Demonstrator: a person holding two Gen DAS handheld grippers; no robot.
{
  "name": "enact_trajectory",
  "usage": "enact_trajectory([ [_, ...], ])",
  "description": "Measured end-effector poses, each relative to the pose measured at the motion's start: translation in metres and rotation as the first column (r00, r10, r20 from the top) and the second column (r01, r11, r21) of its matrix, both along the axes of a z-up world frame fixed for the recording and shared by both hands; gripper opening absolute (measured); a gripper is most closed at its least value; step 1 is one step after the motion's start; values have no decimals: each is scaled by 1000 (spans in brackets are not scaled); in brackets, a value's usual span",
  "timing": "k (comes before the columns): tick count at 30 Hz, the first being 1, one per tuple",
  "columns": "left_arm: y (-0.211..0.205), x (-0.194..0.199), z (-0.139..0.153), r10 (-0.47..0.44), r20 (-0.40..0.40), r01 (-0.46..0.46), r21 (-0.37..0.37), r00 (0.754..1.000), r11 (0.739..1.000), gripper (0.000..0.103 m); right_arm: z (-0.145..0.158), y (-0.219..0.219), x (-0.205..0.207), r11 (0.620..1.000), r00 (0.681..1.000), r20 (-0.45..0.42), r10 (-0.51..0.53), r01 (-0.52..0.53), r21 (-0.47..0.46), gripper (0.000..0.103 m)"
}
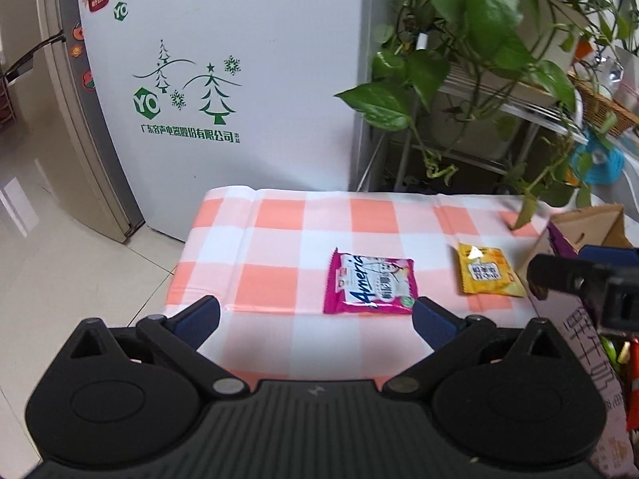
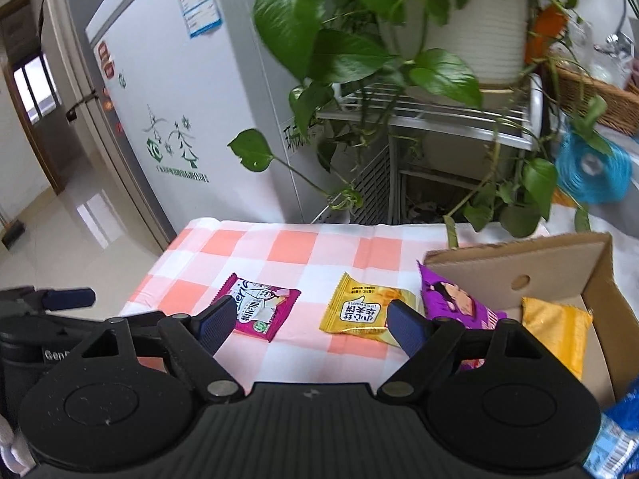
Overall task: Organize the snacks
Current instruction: 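Move the left tool to the pink Ameria packet while right approaches the yellow waffle packet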
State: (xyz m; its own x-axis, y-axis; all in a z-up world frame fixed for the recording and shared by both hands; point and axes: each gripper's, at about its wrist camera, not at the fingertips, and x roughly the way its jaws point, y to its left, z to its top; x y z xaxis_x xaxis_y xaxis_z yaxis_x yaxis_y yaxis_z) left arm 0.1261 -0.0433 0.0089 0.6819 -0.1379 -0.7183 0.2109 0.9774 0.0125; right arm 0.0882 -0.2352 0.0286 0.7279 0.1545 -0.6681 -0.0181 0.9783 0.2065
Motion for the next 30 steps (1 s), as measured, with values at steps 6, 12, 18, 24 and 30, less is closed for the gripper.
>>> enact_trajectory([
  [6,-3,21,-14,22,9,-21,-28,1000,999,102,-20,7,20,999,999,-27,-38,37,-14,76],
  [12,-2,47,-36,89,-35,-91,-44,995,995,102,-37,12,40,998,997,-44,-58,56,-37,70],
  [18,-9,64,-48,106,-33,-108,-40,994,993,102,-52,21,61,989,999,-31,-29,25,-144,69],
  [24,-18,81,-61,131,-37,-132,-35,991,991,102,-60,27,74,979,1000,-23,3,-8,-202,66],
  [30,-24,95,-72,147,-40,-148,-27,988,989,102,-68,33,84,967,998,-29,52,-58,-248,58],
])
